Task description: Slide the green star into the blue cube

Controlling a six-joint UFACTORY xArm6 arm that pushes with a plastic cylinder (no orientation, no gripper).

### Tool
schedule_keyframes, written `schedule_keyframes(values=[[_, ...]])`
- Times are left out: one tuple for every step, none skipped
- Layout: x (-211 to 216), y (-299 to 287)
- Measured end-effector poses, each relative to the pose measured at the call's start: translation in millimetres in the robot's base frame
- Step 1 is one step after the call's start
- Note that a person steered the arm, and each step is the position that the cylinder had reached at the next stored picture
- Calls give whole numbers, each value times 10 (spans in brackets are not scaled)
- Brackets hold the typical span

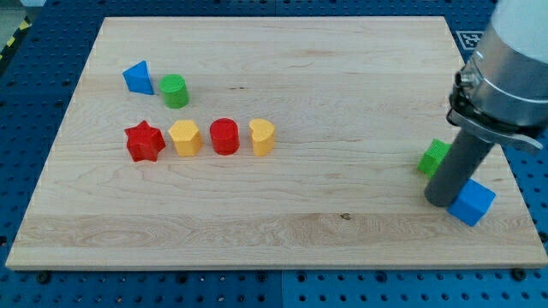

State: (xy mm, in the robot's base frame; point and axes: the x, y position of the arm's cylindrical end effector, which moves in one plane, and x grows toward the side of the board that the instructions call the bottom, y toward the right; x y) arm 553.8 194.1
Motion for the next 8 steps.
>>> schedule_keyframes(values=[[65,45],[-54,-91],[-349,-159],[-627,-159],[-853,-159],[-999,-54],[-978,184],[-809,325]])
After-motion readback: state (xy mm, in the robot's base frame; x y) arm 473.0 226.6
